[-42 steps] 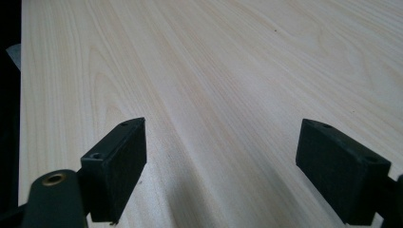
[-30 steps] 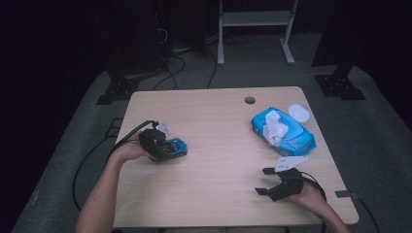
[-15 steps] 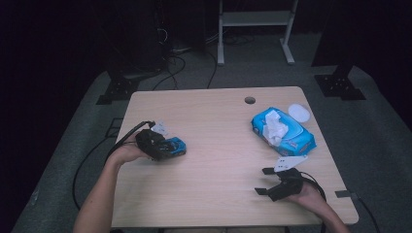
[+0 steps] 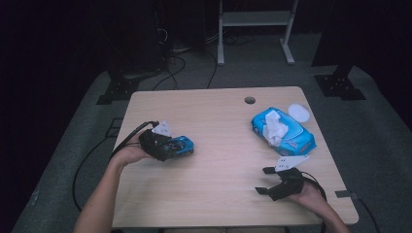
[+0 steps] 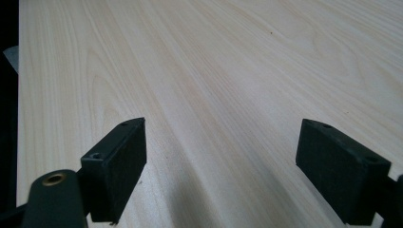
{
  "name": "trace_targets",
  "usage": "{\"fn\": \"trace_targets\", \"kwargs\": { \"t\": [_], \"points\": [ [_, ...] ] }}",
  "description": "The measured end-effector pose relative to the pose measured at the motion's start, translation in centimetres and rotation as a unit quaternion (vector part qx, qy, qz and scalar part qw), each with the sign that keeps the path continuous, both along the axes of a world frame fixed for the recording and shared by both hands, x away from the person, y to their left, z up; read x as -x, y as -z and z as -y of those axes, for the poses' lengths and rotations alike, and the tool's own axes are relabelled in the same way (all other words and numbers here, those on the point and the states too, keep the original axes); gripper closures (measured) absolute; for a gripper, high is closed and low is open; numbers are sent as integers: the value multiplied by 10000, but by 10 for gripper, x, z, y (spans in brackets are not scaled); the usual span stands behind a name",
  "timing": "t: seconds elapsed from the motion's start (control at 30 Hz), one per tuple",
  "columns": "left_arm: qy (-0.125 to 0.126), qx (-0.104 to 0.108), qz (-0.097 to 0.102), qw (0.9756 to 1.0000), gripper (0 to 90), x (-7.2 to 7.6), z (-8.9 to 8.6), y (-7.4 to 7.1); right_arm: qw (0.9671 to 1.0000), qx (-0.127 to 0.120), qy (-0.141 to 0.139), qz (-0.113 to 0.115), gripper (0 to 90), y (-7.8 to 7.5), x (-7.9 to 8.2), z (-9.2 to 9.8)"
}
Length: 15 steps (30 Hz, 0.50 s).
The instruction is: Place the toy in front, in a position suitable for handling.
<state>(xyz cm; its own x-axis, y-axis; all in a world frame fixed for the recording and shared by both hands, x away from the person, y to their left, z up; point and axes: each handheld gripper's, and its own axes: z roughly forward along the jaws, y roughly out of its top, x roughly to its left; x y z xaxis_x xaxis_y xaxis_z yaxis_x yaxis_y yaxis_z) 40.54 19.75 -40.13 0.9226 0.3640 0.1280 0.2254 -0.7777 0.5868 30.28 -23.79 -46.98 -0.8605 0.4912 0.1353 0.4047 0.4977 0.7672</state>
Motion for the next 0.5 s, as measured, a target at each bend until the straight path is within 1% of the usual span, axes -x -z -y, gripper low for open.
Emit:
{"fn": "trace_targets", "kwargs": {
  "t": [0.07, 0.13, 0.17, 0.23, 0.3, 0.33, 0.37, 0.4, 0.43, 0.5],
  "points": [
    [150, 104, -7, 9998, 277, 3, 7, -2, 10000, -3, -2, 11, 167, 0, 0, 1],
    [221, 248, 27, 9994, 277, 7, 15, -3, 10000, -5, 6, 12, 167, 0, 0, 1],
    [290, 331, 11, 9990, 277, 8, 19, -3, 10000, -2, 7, 19, 166, 0, 0, 1],
    [420, 445, 47, 9981, 277, 12, 28, -3, 10000, -18, 17, 24, 166, -1, 1, 2],
    [572, 545, 35, 9969, 277, 17, 37, -2, 10000, -22, 27, 35, 167, -1, 1, 3],
    [649, 548, 57, 9964, 277, 19, 41, -1, 10000, -36, 53, 27, 167, -1, 1, 4],
    [726, 568, 37, 9957, 277, 21, 46, 0, 10000, -36, 53, 27, 167, -1, 1, 4],
    [853, 623, 27, 9944, 277, 26, 56, 2, 10000, -49, 69, 26, 166, -1, 1, 4],
    [853, 623, 27, 9944, 277, 26, 56, 2, 10000, -49, 69, 26, 166, -1, 1, 4],
    [979, 636, 12, 9932, 277, 29, 65, 5, 10000, -46, 74, 36, 167, -2, 0, 5]
  ]
}}
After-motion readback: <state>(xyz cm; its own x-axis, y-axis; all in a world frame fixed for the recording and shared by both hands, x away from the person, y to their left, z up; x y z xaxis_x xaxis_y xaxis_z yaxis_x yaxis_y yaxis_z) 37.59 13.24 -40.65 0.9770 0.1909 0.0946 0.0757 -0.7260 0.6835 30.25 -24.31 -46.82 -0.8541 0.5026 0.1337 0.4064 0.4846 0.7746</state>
